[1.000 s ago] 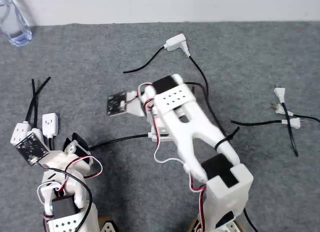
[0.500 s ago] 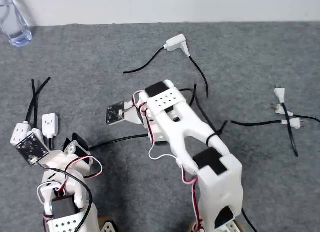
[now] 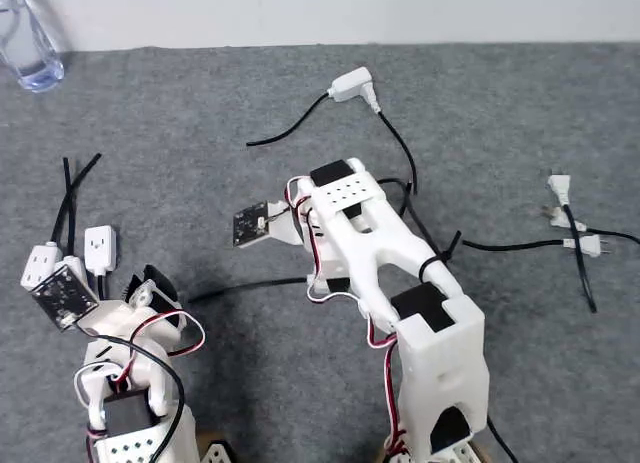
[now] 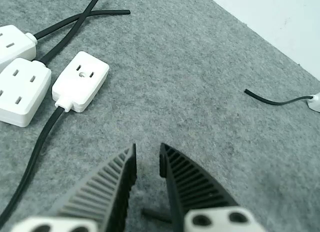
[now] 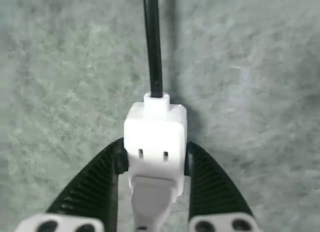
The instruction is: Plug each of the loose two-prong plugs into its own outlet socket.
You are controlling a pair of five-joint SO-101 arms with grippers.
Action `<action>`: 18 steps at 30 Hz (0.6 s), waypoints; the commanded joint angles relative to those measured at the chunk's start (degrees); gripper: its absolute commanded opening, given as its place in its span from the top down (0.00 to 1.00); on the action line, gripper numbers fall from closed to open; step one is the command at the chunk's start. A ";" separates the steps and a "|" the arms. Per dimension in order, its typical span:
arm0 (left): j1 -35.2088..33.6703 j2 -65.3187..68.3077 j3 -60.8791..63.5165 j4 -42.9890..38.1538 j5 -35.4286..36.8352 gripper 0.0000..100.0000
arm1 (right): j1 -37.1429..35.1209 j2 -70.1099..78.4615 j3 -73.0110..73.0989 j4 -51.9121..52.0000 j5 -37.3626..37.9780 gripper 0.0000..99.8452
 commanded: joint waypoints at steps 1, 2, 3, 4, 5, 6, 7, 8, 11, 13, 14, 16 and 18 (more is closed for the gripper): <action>-0.26 -0.79 -0.40 0.09 -0.53 0.92 | 0.84 -4.53 -2.81 6.29 0.44 0.99; -0.26 -0.79 -0.40 0.18 -0.53 0.92 | 0.84 -6.46 -3.43 8.13 0.44 0.99; -0.26 -0.79 -0.40 0.18 -0.53 0.92 | 0.84 -8.84 -3.87 9.80 0.35 0.99; -0.26 -0.79 -0.40 0.18 -0.53 0.92 | 0.84 -11.65 -4.04 11.21 0.35 0.99; -0.26 -0.79 -0.40 0.18 -0.53 0.92 | 0.75 -14.55 -4.13 12.62 0.35 0.99; -0.26 -0.79 -0.40 0.18 -0.53 0.92 | 0.66 -17.80 -4.13 13.93 0.35 0.99; -0.26 -0.79 -0.40 0.18 -0.53 0.92 | 0.57 -21.05 -4.13 15.25 0.35 0.99; -0.26 -0.79 -0.40 0.18 -0.53 0.92 | 0.57 -24.22 -4.13 16.40 0.35 0.99; -0.26 -0.70 -0.40 0.26 -0.53 0.92 | 0.92 -33.01 -4.13 18.15 0.35 0.99; -0.26 -0.70 -0.40 0.26 -0.53 0.92 | 2.51 -37.76 -4.22 17.36 -0.79 0.99; -0.26 -0.62 -0.40 0.26 -0.53 0.92 | 3.56 -39.78 -4.04 15.25 -1.41 0.99; -0.26 -0.62 -0.40 0.26 -0.53 0.92 | 6.64 -42.77 -3.43 7.87 -2.81 0.99; -0.26 -0.62 -0.40 0.26 -0.53 0.92 | 11.03 -44.26 -1.05 -2.51 -3.34 0.99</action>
